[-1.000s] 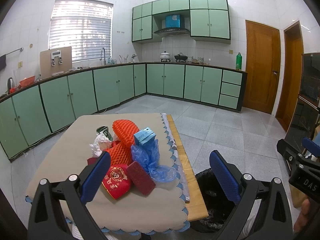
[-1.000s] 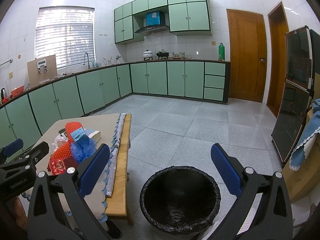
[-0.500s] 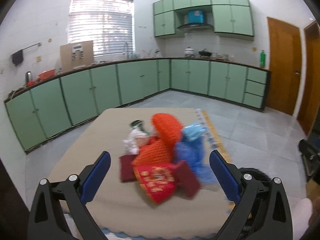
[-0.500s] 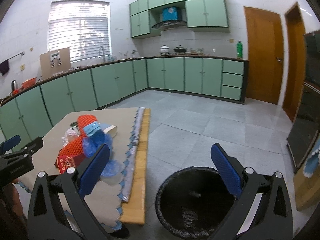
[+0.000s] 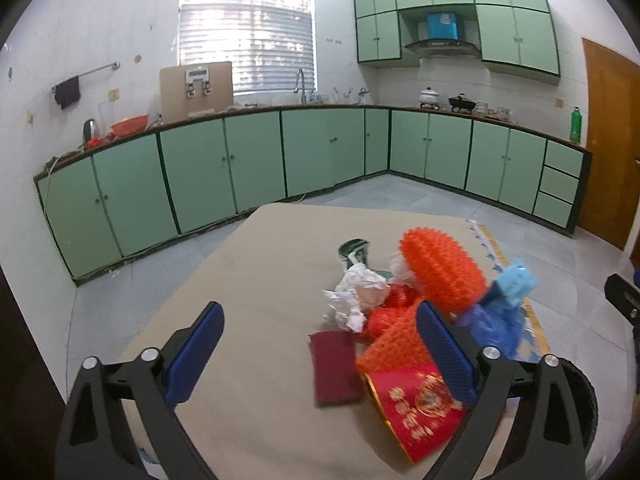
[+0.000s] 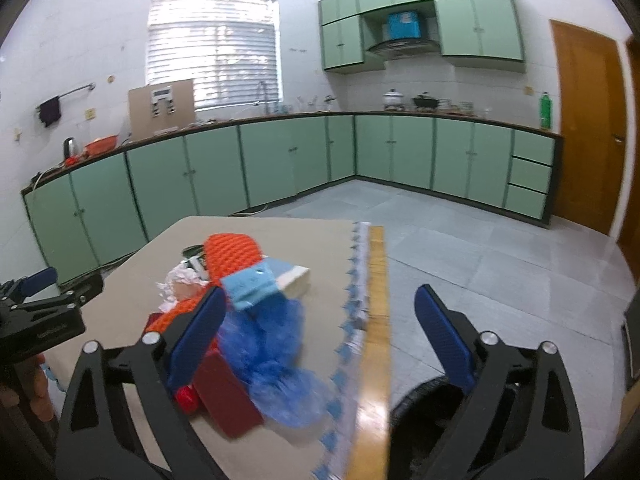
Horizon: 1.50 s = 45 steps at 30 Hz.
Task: Collect trash
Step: 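Grasp the dark red scouring pad with the right gripper while the left gripper approaches the red paper bag, then lift the scouring pad with the right gripper while the left gripper grasps the red paper bag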
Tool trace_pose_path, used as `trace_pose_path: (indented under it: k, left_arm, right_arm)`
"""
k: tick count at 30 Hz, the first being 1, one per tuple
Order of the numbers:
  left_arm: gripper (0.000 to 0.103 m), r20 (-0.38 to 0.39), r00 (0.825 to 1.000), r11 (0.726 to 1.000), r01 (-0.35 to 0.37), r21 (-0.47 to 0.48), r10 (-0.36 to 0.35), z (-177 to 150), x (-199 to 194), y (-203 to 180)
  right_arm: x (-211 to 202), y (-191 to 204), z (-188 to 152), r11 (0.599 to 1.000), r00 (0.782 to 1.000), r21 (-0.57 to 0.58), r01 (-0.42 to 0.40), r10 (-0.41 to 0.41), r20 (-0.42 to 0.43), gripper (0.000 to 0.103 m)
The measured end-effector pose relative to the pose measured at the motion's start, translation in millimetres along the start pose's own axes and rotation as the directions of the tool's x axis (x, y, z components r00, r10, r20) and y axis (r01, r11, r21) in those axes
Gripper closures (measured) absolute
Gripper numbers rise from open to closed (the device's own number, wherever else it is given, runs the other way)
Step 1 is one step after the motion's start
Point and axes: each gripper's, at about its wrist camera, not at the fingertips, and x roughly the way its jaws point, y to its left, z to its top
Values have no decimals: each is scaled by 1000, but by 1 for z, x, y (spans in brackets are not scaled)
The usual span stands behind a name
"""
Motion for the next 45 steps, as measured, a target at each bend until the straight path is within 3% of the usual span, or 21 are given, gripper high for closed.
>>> trace_pose_path:
  k: [3, 9, 21, 38, 45]
  left_arm:
    - [12, -22, 1000, 1000, 2, -5, -3, -1, 15, 5]
    - [14, -56, 998, 1000, 20, -16, -21, -3, 33, 10]
    - [14, -157, 987, 1000, 28, -9, -29, -55, 33, 7]
    - [14, -157, 988, 1000, 5, -3, -6, -70, 24, 11]
    - [14, -157, 987, 1000, 25, -15, -27, -68, 20, 10]
  right_arm:
    - [18, 12, 2, 999, 999, -18, -28, 27, -17, 20]
    - [40, 27, -3, 998, 997, -28, -55, 53, -58, 21]
    - [38, 39, -64, 992, 980, 1, -128, 126, -153, 34]
    - [51, 63, -98, 964, 942, -73, -257, 232, -244, 55]
    - [43, 59, -94, 959, 942, -77, -273, 251, -223, 58]
